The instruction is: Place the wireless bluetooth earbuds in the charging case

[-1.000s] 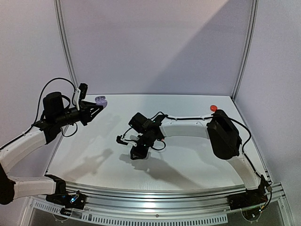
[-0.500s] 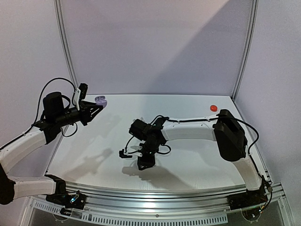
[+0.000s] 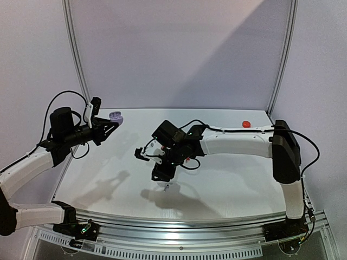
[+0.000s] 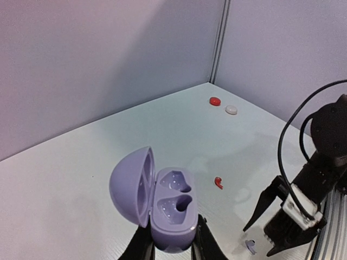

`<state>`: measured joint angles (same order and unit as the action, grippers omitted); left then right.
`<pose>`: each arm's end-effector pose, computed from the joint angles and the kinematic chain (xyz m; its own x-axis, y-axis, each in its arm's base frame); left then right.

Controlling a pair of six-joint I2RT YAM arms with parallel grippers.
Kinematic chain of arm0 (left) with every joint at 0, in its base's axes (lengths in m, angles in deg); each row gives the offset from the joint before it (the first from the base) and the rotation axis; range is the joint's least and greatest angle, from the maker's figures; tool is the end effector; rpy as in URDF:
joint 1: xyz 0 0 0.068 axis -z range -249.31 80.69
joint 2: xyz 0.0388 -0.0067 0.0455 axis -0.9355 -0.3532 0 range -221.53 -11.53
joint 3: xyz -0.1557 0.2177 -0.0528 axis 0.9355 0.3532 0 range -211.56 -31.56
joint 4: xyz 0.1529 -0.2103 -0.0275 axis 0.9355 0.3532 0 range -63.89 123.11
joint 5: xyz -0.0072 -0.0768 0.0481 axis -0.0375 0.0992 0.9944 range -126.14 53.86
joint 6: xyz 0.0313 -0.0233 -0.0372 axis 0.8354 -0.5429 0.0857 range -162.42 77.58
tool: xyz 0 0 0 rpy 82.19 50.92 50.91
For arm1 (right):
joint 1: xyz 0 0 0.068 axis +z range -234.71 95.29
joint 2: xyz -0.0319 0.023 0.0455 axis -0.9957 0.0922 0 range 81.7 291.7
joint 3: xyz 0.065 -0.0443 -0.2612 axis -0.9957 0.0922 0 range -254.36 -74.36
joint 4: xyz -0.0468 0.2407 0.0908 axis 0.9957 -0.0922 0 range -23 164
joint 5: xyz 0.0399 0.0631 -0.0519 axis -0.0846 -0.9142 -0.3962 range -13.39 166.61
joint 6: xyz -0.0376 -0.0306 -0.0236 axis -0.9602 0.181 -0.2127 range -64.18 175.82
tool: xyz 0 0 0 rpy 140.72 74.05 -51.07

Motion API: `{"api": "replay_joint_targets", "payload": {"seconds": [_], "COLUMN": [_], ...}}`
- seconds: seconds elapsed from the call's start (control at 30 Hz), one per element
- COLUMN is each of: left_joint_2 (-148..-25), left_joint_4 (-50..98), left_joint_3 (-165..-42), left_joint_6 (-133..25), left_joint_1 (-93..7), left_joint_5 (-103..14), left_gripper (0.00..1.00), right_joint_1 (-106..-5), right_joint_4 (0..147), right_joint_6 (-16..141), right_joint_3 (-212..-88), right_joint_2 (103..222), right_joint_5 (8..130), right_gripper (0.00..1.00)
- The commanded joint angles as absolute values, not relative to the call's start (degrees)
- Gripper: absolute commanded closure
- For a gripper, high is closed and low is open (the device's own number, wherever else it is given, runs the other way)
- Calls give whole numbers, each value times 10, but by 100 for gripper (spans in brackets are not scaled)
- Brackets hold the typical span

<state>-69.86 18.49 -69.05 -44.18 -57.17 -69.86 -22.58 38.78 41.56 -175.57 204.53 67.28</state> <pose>0.2233 -0.0682 0.2834 -0.2450 0.0266 -0.9692 0.6961 0.7007 -0.1567 0.2159 0.4205 0.2094 -0.1541 -0.8116 -0.5636 -0.9820 0.1889 -0.0034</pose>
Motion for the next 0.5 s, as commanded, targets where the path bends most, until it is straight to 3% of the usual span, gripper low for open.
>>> {"api": "replay_joint_targets", "payload": {"seconds": [0.0, 0.17, 0.23, 0.27, 0.37, 0.47], "left_joint_2": [-686, -682, -678, -675, -665, -664], "left_joint_4": [165, 144, 141, 141, 141, 134], "left_joint_3": [-677, -670, -667, -666, -660, -653], "left_joint_6": [-453, -461, -462, -461, -459, -468], "left_joint_1": [-581, -581, -581, -581, -580, -580], "left_joint_5": [-695, -704, -709, -712, -712, -713], "left_gripper": [100, 100, 100, 100, 100, 100], "right_joint_1": [-232, -246, -262, -270, -289, -294], "right_joint_4": [415, 440, 502, 555, 645, 609], "right_joint_6": [635, 780, 858, 873, 961, 998], "right_joint_3": [-1734, -1677, -1626, -1586, -1500, -1510], "right_joint_2": [1999, 1949, 1917, 1897, 1852, 1841], "right_joint_5": [829, 941, 923, 897, 897, 925], "right_gripper": [38, 33, 5, 2, 1, 1]}}
